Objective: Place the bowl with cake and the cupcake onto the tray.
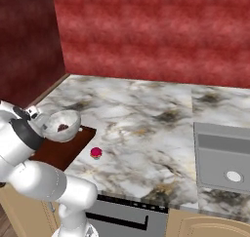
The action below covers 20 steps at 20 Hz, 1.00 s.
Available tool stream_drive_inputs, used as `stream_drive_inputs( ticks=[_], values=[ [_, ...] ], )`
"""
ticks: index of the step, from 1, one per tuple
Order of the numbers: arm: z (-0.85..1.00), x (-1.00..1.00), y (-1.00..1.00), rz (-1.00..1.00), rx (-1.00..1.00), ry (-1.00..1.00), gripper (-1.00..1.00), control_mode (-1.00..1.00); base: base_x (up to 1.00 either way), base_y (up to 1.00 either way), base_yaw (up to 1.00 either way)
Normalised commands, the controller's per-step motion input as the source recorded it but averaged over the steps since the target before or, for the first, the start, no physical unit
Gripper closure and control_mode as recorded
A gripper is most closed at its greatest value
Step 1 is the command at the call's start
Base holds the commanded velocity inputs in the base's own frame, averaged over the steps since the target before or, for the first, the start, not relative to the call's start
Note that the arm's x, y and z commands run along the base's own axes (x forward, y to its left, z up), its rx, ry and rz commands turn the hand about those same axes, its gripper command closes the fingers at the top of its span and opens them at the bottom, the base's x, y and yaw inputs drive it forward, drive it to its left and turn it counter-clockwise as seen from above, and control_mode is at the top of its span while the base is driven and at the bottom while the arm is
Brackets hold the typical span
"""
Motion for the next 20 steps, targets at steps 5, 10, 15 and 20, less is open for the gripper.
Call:
stream_drive_inputs(
  ticks=[5,10,15,20],
  values=[
    [-0.17,0.00,-0.11,0.00,0.16,0.00,1.00,-1.00,0.00,0.00,0.00],
    [-0.24,0.00,-0.02,0.00,0.15,0.00,1.00,-1.00,0.00,0.00,0.00],
    [-0.10,0.00,0.00,0.00,0.03,0.00,1.00,-1.00,0.00,0.00,0.00],
    [-0.06,0.00,0.00,0.00,0.00,-0.01,1.00,-1.00,0.00,0.00,0.00]
  ],
)
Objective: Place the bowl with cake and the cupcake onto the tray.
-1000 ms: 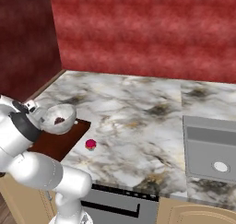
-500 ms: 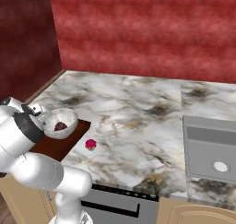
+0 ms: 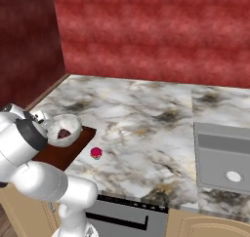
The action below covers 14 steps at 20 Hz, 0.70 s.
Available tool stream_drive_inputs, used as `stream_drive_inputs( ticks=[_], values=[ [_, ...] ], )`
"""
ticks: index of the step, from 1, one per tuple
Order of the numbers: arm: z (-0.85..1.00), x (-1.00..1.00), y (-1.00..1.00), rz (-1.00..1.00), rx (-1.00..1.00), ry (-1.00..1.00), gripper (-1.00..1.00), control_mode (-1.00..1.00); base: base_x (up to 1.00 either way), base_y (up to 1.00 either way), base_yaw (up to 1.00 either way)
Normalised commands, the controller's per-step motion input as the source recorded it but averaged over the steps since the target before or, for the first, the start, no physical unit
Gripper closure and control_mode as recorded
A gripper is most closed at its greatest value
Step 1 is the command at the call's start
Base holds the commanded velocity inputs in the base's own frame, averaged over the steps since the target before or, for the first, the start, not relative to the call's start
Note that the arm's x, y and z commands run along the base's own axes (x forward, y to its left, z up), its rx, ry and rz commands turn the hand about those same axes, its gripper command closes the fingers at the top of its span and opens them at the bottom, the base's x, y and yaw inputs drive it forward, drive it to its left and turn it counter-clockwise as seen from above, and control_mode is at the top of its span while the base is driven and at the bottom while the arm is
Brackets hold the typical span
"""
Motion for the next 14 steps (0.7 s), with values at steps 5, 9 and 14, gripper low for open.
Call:
stream_drive_inputs(
  ticks=[5,9,14],
  values=[
    [0.08,0.00,0.00,0.00,0.00,0.00,-1.00,-1.00,0.00,0.00,0.00],
    [0.43,0.00,0.00,-0.02,0.00,0.00,-1.00,-1.00,0.00,0.00,0.00],
    [0.39,-0.01,-0.06,-0.06,0.00,0.00,-1.00,-1.00,0.00,0.00,0.00]
  ],
)
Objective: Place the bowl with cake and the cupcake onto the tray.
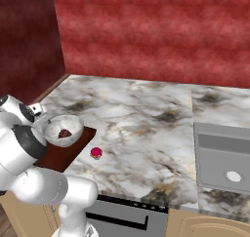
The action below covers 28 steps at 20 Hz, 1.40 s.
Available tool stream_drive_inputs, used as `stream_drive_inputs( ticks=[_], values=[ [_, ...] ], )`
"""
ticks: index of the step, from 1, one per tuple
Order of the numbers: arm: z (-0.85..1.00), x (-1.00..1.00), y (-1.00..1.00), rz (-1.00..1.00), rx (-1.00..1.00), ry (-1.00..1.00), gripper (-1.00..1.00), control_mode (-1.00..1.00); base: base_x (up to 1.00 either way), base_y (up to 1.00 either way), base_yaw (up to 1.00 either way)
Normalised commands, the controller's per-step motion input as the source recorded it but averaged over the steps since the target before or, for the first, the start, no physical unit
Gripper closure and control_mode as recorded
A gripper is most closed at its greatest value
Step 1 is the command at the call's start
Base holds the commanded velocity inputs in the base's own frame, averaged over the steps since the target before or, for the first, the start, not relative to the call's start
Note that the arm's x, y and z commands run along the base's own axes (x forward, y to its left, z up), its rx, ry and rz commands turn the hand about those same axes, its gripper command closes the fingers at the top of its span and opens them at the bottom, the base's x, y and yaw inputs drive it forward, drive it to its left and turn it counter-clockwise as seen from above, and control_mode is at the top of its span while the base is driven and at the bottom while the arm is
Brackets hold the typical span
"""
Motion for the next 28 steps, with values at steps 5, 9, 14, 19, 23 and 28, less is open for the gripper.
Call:
stream_drive_inputs(
  ticks=[5,9,14,19,23,28],
  values=[
    [0.29,-0.07,-0.50,-0.12,0.03,0.00,-1.00,-1.00,0.00,0.00,0.00],
    [0.31,-0.13,-0.75,-0.13,0.07,0.00,-1.00,-1.00,0.00,0.00,0.00],
    [0.24,-0.02,-0.88,-0.16,0.10,0.00,-1.00,-1.00,0.00,0.00,0.00],
    [0.03,0.00,-1.00,-0.13,0.12,0.00,-1.00,-1.00,0.00,0.00,0.00],
    [-0.01,0.00,-1.00,-0.12,0.14,0.00,-1.00,-1.00,0.00,0.00,0.00],
    [-0.28,-0.03,-0.81,-0.07,0.12,0.00,-1.00,-1.00,0.00,0.00,0.00]
  ],
)
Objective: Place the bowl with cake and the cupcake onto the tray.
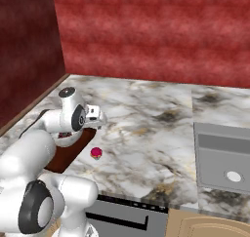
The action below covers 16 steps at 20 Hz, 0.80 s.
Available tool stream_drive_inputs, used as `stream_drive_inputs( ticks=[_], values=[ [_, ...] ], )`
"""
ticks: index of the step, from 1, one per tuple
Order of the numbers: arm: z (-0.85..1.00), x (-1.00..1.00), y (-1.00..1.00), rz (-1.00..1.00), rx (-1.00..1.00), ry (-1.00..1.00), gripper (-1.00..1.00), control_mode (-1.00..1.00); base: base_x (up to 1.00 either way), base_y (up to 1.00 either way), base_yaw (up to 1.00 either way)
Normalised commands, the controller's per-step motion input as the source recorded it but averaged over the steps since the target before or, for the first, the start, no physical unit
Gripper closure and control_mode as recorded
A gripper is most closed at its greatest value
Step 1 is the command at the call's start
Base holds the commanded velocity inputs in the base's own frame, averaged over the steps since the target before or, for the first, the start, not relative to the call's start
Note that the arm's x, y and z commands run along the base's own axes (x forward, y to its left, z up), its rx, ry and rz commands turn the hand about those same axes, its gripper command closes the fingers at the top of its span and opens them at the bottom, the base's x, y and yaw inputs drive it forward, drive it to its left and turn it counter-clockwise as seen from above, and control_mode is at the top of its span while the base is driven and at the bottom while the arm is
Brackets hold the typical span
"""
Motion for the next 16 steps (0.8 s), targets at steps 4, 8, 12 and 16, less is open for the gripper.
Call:
stream_drive_inputs(
  ticks=[4,8,12,16],
  values=[
    [-0.32,-0.03,-0.27,-0.03,0.06,0.04,-1.00,-1.00,0.00,0.00,0.00],
    [-0.37,-0.01,-0.12,-0.02,0.10,0.05,-1.00,-1.00,0.00,0.00,0.00],
    [-0.27,0.00,-0.08,0.00,0.08,0.04,-1.00,-1.00,0.00,0.00,0.00],
    [-0.28,-0.03,-0.17,0.00,0.05,0.04,-1.00,-1.00,0.00,0.00,0.00]
  ],
)
